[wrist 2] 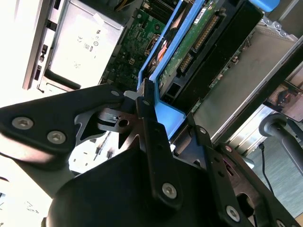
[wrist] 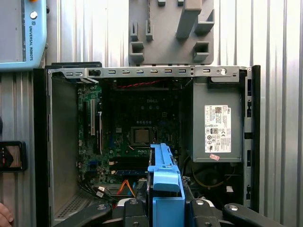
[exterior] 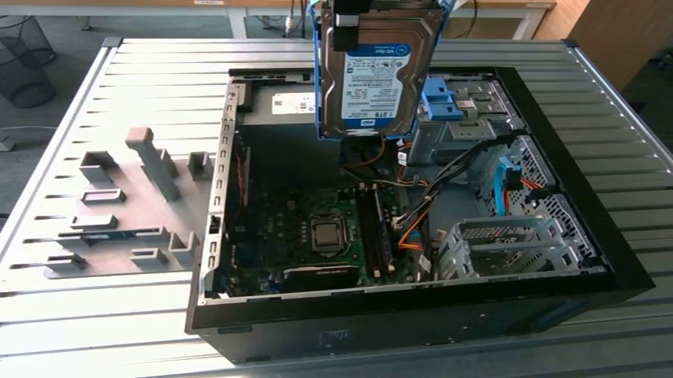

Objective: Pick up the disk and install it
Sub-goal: 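Insert the disk into the insertion slot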

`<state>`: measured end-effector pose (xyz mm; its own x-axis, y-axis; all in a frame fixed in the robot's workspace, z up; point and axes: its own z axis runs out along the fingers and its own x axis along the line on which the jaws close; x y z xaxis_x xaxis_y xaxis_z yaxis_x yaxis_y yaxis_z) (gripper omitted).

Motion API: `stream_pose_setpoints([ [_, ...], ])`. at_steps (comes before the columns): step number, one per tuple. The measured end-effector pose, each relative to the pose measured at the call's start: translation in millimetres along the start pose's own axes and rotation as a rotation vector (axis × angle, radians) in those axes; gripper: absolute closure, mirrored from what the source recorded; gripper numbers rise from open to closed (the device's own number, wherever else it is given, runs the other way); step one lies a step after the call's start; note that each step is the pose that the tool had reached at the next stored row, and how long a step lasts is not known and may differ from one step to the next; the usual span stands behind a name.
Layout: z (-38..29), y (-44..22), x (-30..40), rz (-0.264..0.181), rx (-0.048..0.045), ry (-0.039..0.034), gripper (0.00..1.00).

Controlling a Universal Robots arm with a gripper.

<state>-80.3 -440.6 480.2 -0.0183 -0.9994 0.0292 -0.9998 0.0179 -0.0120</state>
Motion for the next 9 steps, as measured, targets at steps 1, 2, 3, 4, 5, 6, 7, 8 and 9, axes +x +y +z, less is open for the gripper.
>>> stream_pose_setpoints([
  [1, 0.0, 0.0, 0.0, 0.000, 0.0000, -0.0001, 0.64],
  [2, 0.0, 0.0, 0.0, 0.000, 0.0000, 0.0000, 0.64],
  [3, 0.0, 0.0, 0.1, 0.000, 0.0000, 0.0000, 0.64],
  [4, 0.0, 0.0, 0.3, 0.000, 0.0000, -0.0001, 0.64],
  [5, 0.1, 0.0, 0.4, 0.000, 0.0000, -0.0001, 0.64],
  [6, 0.0, 0.0, 0.4, 0.000, 0.0001, -0.0001, 0.64],
  [7, 0.0, 0.0, 0.6, 0.000, 0.0000, 0.0000, 0.64],
  [8, 0.0, -0.1, 1.6, 0.000, 0.0000, 0.0001, 0.64],
  [9, 0.1, -0.1, 3.3, 0.000, 0.0001, -0.0001, 0.64],
])
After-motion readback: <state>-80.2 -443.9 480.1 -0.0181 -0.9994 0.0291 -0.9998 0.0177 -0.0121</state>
